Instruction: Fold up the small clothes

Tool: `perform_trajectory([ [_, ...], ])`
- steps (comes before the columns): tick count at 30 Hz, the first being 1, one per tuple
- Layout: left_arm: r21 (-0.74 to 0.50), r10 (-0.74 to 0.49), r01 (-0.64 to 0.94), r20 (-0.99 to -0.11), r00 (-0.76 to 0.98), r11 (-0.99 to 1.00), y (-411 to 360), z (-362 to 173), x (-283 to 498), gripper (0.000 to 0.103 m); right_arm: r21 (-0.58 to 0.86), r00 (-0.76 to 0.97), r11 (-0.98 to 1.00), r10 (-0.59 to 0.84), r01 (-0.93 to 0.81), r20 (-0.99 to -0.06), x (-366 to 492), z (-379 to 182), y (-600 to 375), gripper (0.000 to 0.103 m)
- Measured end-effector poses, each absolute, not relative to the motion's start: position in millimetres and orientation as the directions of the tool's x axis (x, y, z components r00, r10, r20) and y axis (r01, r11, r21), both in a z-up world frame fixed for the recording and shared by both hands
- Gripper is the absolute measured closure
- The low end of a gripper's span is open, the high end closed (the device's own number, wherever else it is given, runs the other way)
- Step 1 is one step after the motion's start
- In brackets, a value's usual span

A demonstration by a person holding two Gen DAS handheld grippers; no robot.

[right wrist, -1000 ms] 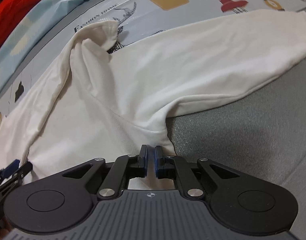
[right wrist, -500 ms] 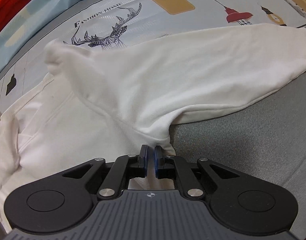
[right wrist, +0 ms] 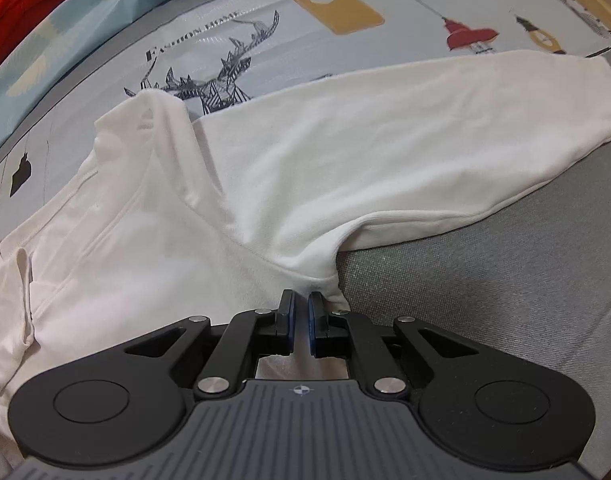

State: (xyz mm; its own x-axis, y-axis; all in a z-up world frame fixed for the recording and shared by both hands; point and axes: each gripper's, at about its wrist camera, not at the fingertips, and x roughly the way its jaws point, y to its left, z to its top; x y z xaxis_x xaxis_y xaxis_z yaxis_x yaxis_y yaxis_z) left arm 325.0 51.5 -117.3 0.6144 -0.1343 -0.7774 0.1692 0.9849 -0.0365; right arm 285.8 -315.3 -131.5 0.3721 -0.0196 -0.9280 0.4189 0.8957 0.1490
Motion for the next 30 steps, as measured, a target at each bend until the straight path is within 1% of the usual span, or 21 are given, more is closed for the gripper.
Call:
perform_trajectory([
  [2, -0.042, -0.182, 0.248, -0.798, 0.575, 0.968, 22, -134, 328, 0.042, 0.162, 0.399, 0.899, -0.016, 0.408, -0.917, 284, -124, -312, 0.095],
  [4, -0.008, -0.197, 0.330, -0.816, 0.544, 0.944, -5, -149, 326, 0.042, 0.173, 0.426, 0.909, -0.006, 0.378, -0.905, 284, -116, -307, 0.095],
  [5, 0.039, -0.178, 0.362, -0.819, 0.546, 0.931, -18, -156, 324, 0.042, 0.175, 0.436, 0.914, -0.002, 0.367, -0.900, 285, -113, -306, 0.093],
  [6, 0.107, -0.133, 0.377, -0.820, 0.557, 0.920, -27, -166, 323, 0.045, 0.177, 0.439, 0.917, 0.002, 0.358, -0.898, 286, -112, -305, 0.091],
  [7, 0.187, -0.071, 0.378, -0.816, 0.573, 0.907, -32, -175, 322, 0.052, 0.181, 0.438, 0.917, 0.008, 0.356, -0.899, 288, -111, -305, 0.091],
  [8, 0.224, -0.037, 0.369, -0.812, 0.583, 0.902, -31, -181, 323, 0.071, 0.189, 0.433, 0.915, 0.017, 0.356, -0.901, 289, -111, -304, 0.091],
  [9, 0.213, -0.036, 0.350, -0.808, 0.587, 0.912, -24, -180, 326, 0.087, 0.196, 0.429, 0.914, 0.026, 0.356, -0.903, 290, -111, -304, 0.091],
  [10, 0.178, -0.047, 0.325, -0.812, 0.582, 0.929, -15, -176, 329, 0.096, 0.199, 0.426, 0.914, 0.032, 0.355, -0.904, 291, -111, -303, 0.091],
  [11, 0.153, -0.041, 0.277, -0.808, 0.587, 0.948, -1, -168, 332, 0.100, 0.200, 0.422, 0.915, 0.036, 0.351, -0.906, 292, -112, -302, 0.091],
  [15, 0.175, 0.101, 0.052, -0.760, 0.642, 0.983, 72, -125, 335, 0.100, 0.207, 0.423, 0.914, 0.044, 0.348, -0.905, 297, -110, -298, 0.091],
  [18, 0.158, 0.289, -0.260, -0.738, 0.610, 0.953, 177, -95, 324, 0.100, 0.216, 0.432, 0.913, 0.049, 0.347, -0.901, 300, -107, -293, 0.091],
  [19, 0.161, 0.376, -0.391, -0.729, 0.572, 0.906, 218, -88, 316, 0.100, 0.221, 0.434, 0.912, 0.053, 0.346, -0.899, 301, -106, -291, 0.091],
  [21, 0.216, 0.585, -0.639, -0.678, 0.446, 0.738, 293, -75, 294, 0.100, 0.229, 0.443, 0.912, 0.060, 0.340, -0.895, 302, -104, -289, 0.091],
  [22, 0.256, 0.680, -0.733, -0.638, 0.362, 0.630, 325, -69, 281, 0.100, 0.229, 0.446, 0.913, 0.060, 0.337, -0.893, 302, -103, -288, 0.091],
  [24, 0.316, 0.803, -0.847, -0.563, 0.195, 0.428, 370, -61, 258, 0.099, 0.227, 0.455, 0.915, 0.055, 0.333, -0.889, 303, -101, -287, 0.091],
  [25, 0.313, 0.824, -0.876, -0.546, 0.150, 0.367, 381, -59, 251, 0.099, 0.224, 0.459, 0.916, 0.050, 0.332, -0.887, 303, -100, -288, 0.091],
  [26, 0.278, 0.817, -0.891, -0.554, 0.158, 0.360, 385, -57, 247, 0.097, 0.217, 0.464, 0.918, 0.041, 0.331, -0.885, 303, -99, -289, 0.091],
  [28, 0.187, 0.755, -0.868, -0.597, 0.271, 0.460, 373, -56, 256, 0.085, 0.210, 0.476, 0.918, 0.026, 0.337, -0.879, 304, -98, -294, 0.091],
  [30, 0.140, 0.672, -0.768, -0.598, 0.437, 0.625, 339, -58, 276, 0.066, 0.217, 0.492, 0.907, 0.012, 0.361, -0.871, 305, -97, -302, 0.091],
])
